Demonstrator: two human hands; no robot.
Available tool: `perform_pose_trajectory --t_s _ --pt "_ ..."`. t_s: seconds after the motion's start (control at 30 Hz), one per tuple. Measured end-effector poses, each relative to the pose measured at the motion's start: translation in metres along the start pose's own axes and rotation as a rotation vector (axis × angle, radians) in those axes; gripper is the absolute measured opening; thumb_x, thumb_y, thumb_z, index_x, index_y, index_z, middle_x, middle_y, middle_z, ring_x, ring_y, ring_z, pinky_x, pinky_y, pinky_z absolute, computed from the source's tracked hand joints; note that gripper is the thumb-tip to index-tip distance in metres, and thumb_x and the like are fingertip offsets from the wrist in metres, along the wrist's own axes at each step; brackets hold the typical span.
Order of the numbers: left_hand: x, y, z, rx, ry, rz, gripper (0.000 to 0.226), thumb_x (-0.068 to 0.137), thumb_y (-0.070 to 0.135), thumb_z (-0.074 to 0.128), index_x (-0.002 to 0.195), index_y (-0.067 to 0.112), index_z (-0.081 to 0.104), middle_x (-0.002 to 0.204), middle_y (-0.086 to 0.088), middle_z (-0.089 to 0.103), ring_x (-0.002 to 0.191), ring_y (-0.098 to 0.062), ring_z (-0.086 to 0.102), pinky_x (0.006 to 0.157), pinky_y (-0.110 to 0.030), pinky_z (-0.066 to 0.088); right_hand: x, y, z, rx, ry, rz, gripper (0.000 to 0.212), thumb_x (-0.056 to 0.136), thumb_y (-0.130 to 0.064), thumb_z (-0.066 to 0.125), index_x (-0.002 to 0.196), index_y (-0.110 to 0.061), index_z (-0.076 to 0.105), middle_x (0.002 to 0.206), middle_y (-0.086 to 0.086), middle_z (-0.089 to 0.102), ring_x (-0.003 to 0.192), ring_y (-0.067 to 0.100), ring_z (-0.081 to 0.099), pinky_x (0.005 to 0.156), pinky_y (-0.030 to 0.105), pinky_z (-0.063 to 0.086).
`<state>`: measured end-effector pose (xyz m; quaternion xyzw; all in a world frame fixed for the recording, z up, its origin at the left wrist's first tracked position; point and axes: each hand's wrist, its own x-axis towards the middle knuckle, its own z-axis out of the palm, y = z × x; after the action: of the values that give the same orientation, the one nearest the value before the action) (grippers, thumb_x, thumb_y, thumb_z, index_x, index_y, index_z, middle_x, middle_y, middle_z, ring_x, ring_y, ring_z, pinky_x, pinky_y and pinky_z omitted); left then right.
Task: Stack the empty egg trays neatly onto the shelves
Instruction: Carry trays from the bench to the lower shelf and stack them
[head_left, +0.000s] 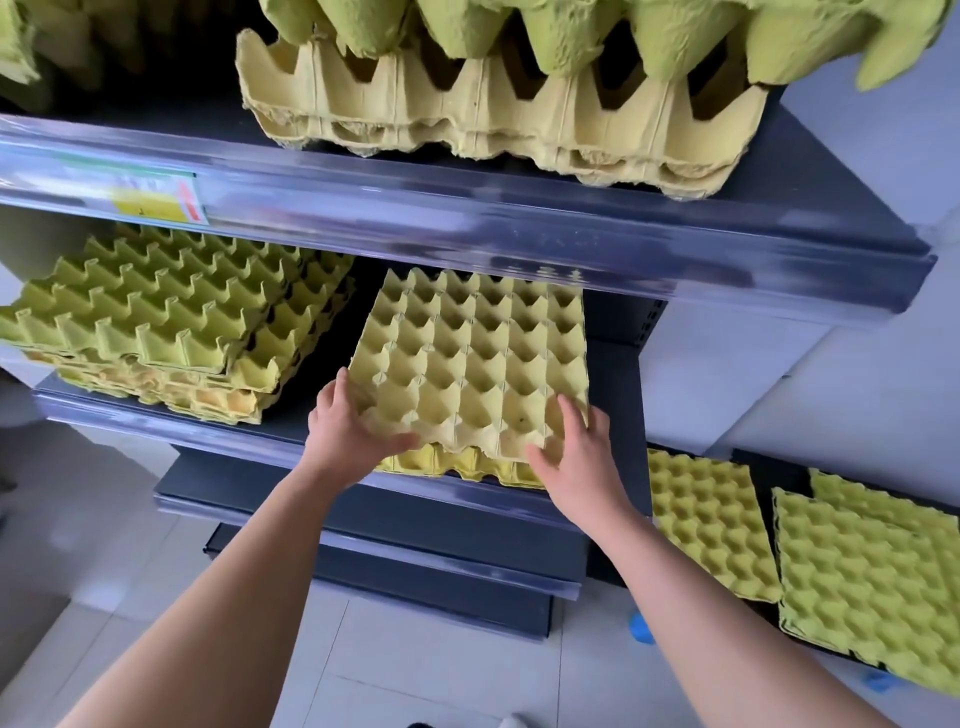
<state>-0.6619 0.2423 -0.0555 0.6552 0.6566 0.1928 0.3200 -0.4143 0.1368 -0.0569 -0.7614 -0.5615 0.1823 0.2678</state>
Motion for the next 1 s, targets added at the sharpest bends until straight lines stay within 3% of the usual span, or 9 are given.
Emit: perform_pose_trajectory --t_s 0.07,0.13,0.3,0.43,0.73,0.87,1.0 --pt "-0.004 0.002 0.000 0.093 0.036 0.026 0.125 0.055 0.060 0.085 0.151 0.015 0.018 0.152 -0.008 0.025 0.139 -0.032 0.023 0.114 -0.051 0.026 -0.002 -0.004 -0.003 -0.029 0.029 0.011 0.069 0.091 -0.038 0.058 0.149 -0.017 0.024 0.148 0.015 0.020 0.131 0.030 0.036 0.104 0.034 0.036" --pt "-0.011 0.007 0.002 0.201 0.114 0.115 0.111 0.067 0.057 0.080 0.151 0.014 0.022 0.156 -0.008 0.021 0.143 -0.031 0.018 0.117 -0.046 0.020 -0.005 -0.008 -0.006 -0.079 0.063 0.010 0.066 0.091 -0.038 0.058 0.147 -0.016 0.030 0.149 0.016 0.022 0.136 0.031 0.028 0.109 0.038 0.031" --pt "-0.043 0.032 0.009 0.311 0.153 0.428 0.069 0.085 0.043 0.068 0.143 0.012 0.045 0.147 -0.007 0.042 0.133 -0.032 0.036 0.111 -0.041 0.026 -0.028 -0.016 -0.021 -0.204 0.180 -0.033 0.055 0.090 -0.032 0.062 0.138 -0.009 0.047 0.143 0.017 0.041 0.132 0.031 0.038 0.109 0.041 0.031" --pt "-0.065 0.052 0.035 0.343 0.091 0.653 0.050 0.080 0.032 0.075 0.123 0.009 0.064 0.127 -0.008 0.062 0.113 -0.037 0.056 0.093 -0.047 0.046 -0.055 0.001 -0.037 -0.277 0.245 0.012 0.054 0.088 -0.026 0.065 0.134 -0.003 0.050 0.138 0.016 0.049 0.127 0.032 0.046 0.107 0.042 0.037" --pt "-0.126 0.115 0.132 0.374 -0.186 0.922 0.041 0.066 0.023 0.086 0.102 0.009 0.071 0.102 -0.007 0.071 0.090 -0.036 0.067 0.076 -0.044 0.054 -0.132 0.096 -0.084 -0.362 0.329 0.200 0.046 0.071 -0.013 0.080 0.111 0.004 0.063 0.106 0.018 0.067 0.094 0.038 0.064 0.084 0.045 0.054" --pt "-0.149 0.143 0.189 0.354 -0.302 0.886 0.043 0.083 0.030 0.072 0.122 0.014 0.065 0.124 -0.002 0.064 0.115 -0.029 0.056 0.099 -0.042 0.041 -0.156 0.153 -0.106 -0.331 0.300 0.304 0.046 0.070 -0.012 0.080 0.110 0.004 0.065 0.107 0.018 0.067 0.094 0.039 0.064 0.081 0.045 0.054" --pt "-0.167 0.170 0.255 0.353 -0.362 0.824 0.047 0.090 0.036 0.062 0.133 0.018 0.056 0.135 0.002 0.056 0.126 -0.024 0.047 0.104 -0.034 0.032 -0.167 0.223 -0.131 -0.312 0.255 0.353 0.041 0.079 -0.017 0.072 0.116 -0.001 0.062 0.110 0.014 0.065 0.100 0.036 0.059 0.087 0.043 0.051"
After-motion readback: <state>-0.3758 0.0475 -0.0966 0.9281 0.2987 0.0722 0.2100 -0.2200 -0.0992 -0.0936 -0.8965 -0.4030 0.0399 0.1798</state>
